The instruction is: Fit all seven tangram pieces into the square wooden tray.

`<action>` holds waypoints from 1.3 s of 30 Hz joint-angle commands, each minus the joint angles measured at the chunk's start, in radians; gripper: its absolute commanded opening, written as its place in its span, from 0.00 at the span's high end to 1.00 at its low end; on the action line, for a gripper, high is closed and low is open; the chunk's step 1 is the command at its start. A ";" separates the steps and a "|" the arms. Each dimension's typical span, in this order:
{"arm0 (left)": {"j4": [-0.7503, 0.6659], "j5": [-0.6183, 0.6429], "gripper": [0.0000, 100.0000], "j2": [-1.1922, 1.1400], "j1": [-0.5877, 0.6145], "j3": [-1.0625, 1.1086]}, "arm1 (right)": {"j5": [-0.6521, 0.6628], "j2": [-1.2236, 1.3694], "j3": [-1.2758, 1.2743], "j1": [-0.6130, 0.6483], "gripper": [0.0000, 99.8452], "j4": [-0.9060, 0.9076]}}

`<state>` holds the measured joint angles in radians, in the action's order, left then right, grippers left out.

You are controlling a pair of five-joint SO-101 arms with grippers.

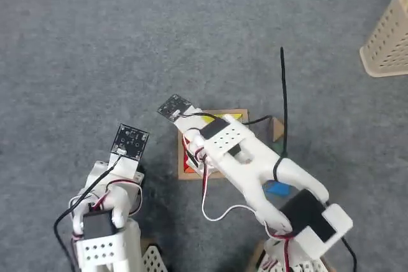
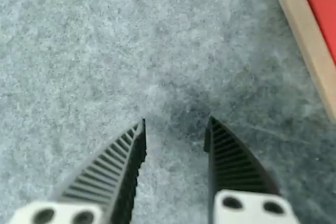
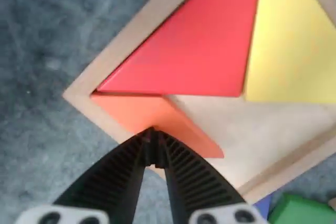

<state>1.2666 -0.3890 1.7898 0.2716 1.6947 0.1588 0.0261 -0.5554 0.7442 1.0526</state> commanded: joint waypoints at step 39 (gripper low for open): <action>0.003 0.006 0.82 0.011 0.000 -0.007 | -0.006 0.265 0.440 -0.618 0.77 0.214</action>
<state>1.2666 -0.3890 1.7898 0.2716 1.6947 0.1634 0.2823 -0.1826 0.1366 1.2582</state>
